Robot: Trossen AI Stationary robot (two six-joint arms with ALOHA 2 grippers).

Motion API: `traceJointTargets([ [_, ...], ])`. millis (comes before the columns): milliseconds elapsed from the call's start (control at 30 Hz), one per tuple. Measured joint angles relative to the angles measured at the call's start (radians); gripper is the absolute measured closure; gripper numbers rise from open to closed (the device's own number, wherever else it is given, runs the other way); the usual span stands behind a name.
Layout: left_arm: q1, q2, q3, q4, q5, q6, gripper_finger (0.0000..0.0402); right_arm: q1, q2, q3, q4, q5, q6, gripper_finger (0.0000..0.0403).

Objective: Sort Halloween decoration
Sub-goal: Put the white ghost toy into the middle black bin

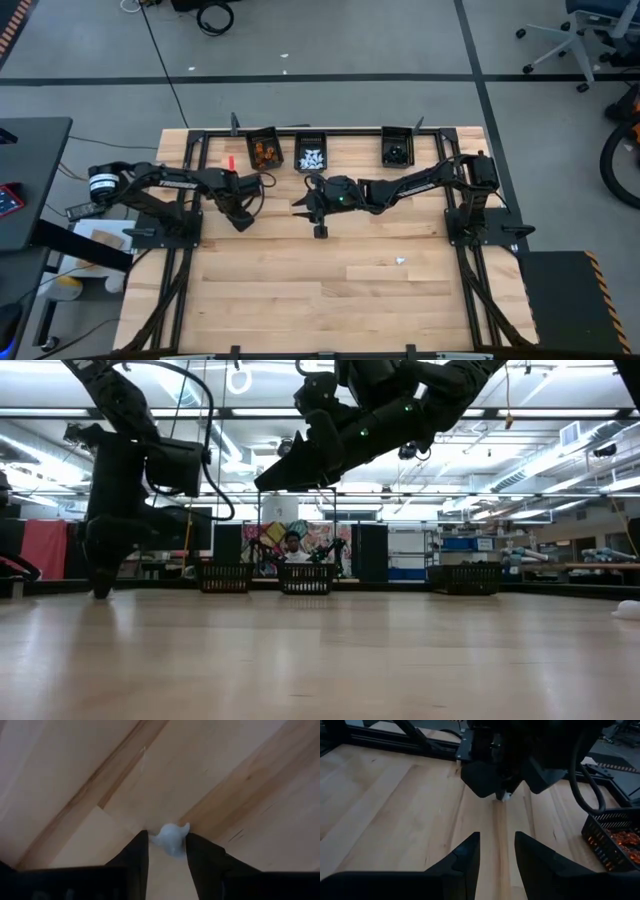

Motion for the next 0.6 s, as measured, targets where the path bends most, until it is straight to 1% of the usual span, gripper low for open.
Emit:
traceJointTargets([
  [400, -0.019, 0.000, 0.003, 0.017, -0.021, 0.014, 0.0375, 0.000, 0.000, 0.000, -0.015, 0.000, 0.000, 0.0276],
  [500, -0.019, -0.001, 0.004, 0.022, -0.019, 0.022, 0.0387, 0.000, 0.000, 0.000, -0.020, 0.000, 0.000, 0.0276],
  [600, -0.019, -0.001, 0.005, 0.028, -0.018, 0.024, 0.0390, 0.000, 0.000, 0.000, -0.021, 0.005, -0.001, 0.0276],
])
